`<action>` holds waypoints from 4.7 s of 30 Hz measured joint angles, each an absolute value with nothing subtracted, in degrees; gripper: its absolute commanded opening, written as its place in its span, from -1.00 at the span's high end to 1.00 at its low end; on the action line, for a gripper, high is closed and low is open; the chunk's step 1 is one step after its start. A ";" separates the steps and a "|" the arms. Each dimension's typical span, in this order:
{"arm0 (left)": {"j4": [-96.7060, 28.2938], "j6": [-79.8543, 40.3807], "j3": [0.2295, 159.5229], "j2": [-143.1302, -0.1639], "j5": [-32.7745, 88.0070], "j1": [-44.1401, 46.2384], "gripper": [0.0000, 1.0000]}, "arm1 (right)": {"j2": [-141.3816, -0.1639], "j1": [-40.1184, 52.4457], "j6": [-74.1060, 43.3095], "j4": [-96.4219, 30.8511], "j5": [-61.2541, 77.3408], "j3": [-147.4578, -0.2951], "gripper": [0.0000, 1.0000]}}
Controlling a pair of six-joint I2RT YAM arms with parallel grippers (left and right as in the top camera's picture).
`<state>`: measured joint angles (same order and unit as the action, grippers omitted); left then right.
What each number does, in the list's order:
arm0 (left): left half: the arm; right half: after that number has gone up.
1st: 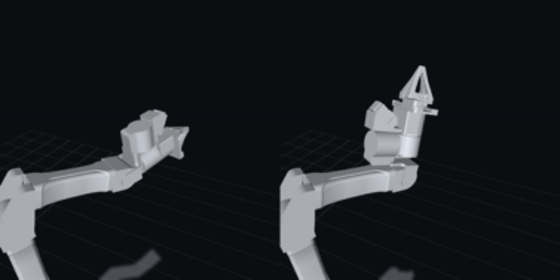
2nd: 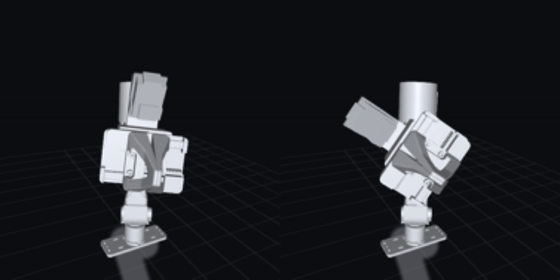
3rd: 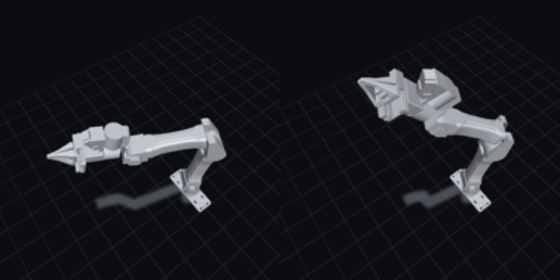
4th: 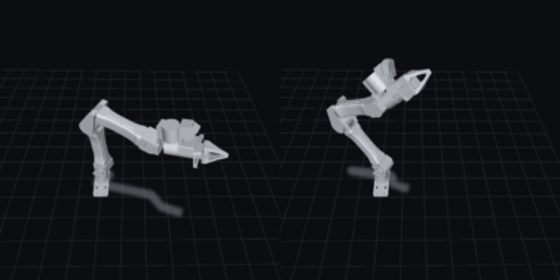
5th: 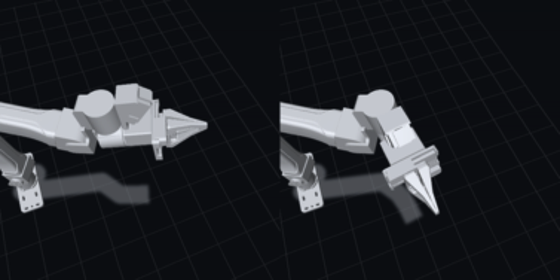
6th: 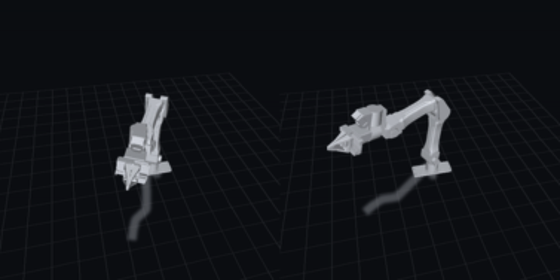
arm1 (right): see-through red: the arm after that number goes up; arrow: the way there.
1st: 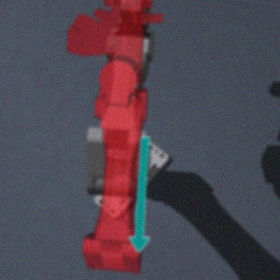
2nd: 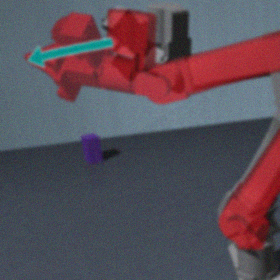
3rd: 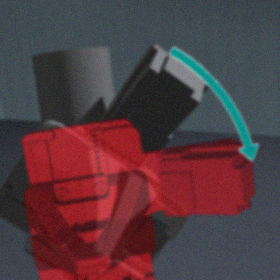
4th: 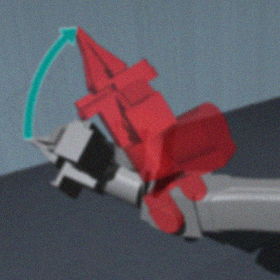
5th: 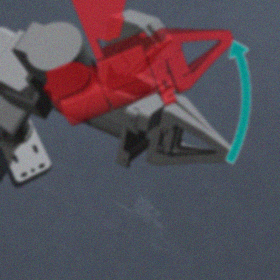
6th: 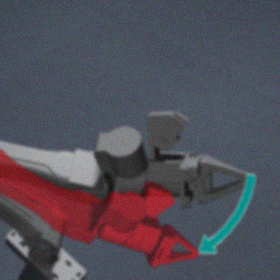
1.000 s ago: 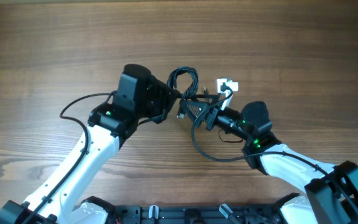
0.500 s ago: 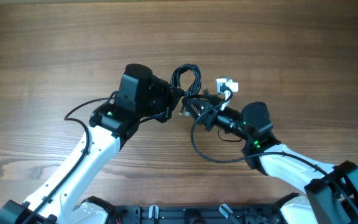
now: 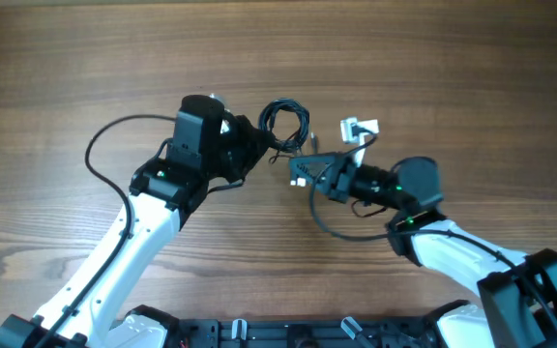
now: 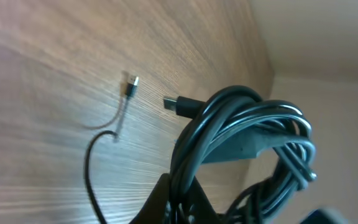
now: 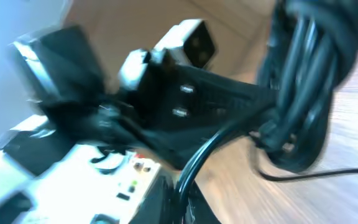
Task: Untangle cables
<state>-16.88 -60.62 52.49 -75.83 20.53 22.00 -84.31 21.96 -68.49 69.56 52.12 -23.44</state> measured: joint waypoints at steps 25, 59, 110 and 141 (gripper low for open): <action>-14.72 -25.19 52.45 -75.75 31.31 30.74 0.92 | -84.09 21.63 -74.24 49.43 30.61 -23.73 0.74; -11.07 -24.51 52.45 -77.65 35.86 25.08 0.92 | -84.01 13.10 -67.64 50.33 55.57 -23.81 0.50; -9.89 -20.84 52.45 -78.02 34.85 30.85 0.92 | -84.03 16.03 -69.36 48.47 43.94 -23.77 -0.30; -8.97 -27.57 52.47 -78.00 42.74 14.59 0.92 | -84.55 12.29 -5.30 23.11 27.88 -23.81 -0.67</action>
<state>-8.97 -27.57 52.47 -78.00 42.74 14.59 -84.55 12.29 -5.30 23.11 27.88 -23.81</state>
